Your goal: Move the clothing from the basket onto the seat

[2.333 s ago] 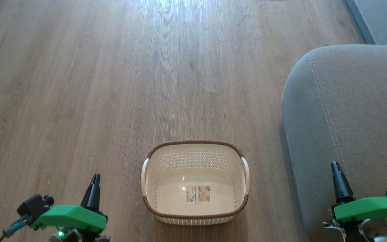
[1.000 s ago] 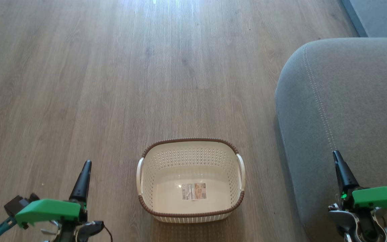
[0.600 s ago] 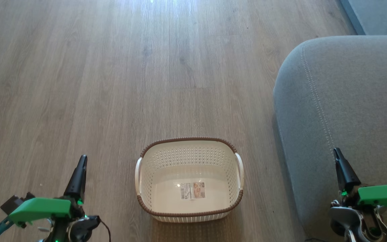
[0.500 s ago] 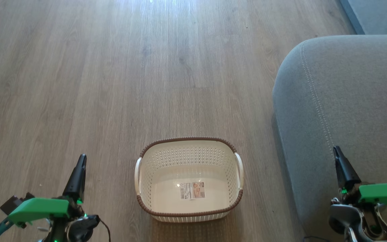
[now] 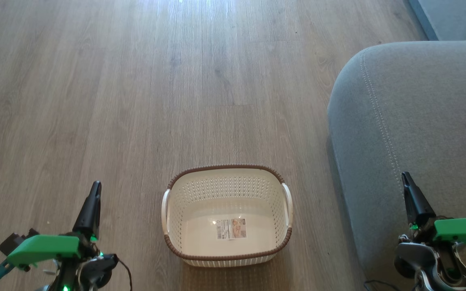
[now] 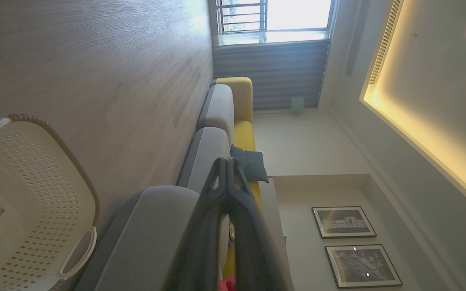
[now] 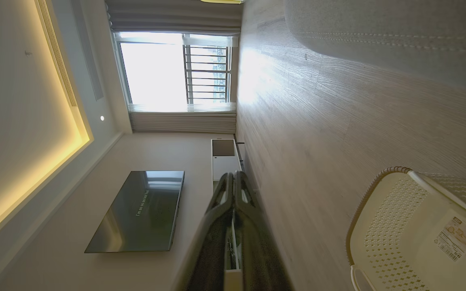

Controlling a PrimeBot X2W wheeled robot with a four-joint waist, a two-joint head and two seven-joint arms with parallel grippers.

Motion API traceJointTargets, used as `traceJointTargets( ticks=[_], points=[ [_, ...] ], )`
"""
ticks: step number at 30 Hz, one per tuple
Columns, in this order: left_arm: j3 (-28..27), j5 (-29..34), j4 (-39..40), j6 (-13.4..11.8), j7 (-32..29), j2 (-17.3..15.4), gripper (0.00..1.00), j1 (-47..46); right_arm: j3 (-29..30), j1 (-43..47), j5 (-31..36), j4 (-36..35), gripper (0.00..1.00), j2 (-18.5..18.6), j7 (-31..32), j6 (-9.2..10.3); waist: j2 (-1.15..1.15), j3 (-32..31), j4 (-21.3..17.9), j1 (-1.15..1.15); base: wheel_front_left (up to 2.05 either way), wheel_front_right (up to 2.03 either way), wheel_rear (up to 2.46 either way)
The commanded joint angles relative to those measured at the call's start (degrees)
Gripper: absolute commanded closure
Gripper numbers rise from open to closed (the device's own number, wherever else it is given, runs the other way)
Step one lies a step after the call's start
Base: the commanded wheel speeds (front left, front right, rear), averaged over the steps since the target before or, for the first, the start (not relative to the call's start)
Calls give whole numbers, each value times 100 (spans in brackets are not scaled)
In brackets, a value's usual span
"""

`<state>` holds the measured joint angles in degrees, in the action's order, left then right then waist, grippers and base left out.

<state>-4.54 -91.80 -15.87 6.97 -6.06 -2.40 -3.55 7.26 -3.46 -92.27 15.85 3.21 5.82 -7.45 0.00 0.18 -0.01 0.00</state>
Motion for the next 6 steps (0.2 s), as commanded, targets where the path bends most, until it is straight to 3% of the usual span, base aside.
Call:
traceJointTargets(
  ticks=[1, 6],
  points=[
    [-198, -37, 181, 52, -43, -48, 100, -265, -96, -270, -8, -183, 100, -14, 49, -3, 0, 0, 1, 0, 0, 0, 0],
    [-198, -37, 181, 52, -43, -48, 100, -265, -94, -271, -7, -183, 100, -15, 50, -3, 0, 0, 1, 0, 0, 0, 0]
  ],
)
